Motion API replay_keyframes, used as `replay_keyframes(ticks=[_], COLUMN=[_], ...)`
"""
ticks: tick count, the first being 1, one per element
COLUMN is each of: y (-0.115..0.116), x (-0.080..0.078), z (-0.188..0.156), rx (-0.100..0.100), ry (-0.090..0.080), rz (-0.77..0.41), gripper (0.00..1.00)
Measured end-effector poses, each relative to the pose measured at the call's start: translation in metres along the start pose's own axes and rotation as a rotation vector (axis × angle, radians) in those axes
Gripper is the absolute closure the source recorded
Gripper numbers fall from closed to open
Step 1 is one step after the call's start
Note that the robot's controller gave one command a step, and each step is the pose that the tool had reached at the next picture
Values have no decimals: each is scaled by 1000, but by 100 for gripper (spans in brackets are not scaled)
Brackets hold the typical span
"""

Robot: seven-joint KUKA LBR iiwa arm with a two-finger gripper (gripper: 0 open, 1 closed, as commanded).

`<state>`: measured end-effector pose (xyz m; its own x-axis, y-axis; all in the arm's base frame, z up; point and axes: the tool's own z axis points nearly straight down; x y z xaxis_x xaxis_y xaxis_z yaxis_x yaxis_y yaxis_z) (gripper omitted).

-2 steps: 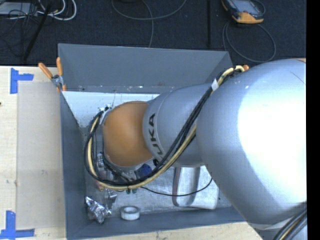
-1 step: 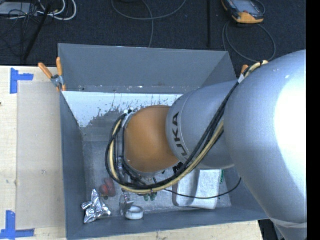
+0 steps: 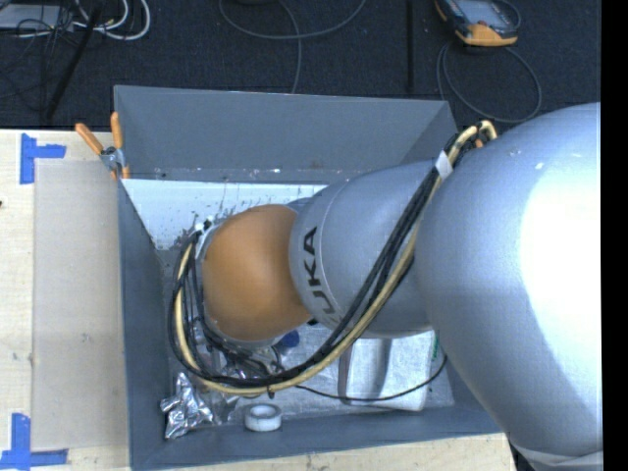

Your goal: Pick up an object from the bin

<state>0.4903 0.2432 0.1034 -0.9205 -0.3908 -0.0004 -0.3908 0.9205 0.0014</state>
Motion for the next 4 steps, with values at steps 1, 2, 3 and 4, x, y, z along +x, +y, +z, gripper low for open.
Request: replay_keyframes(ticks=[1, 2, 3, 4], y=[-1, -27, -26, -26], x=[12, 27, 30, 29], z=[31, 30, 31, -24], rx=[1, 0, 0, 0], ry=[-13, -22, -7, -4], rz=[280, 316, 314, 318], gripper=[0, 0, 100, 100])
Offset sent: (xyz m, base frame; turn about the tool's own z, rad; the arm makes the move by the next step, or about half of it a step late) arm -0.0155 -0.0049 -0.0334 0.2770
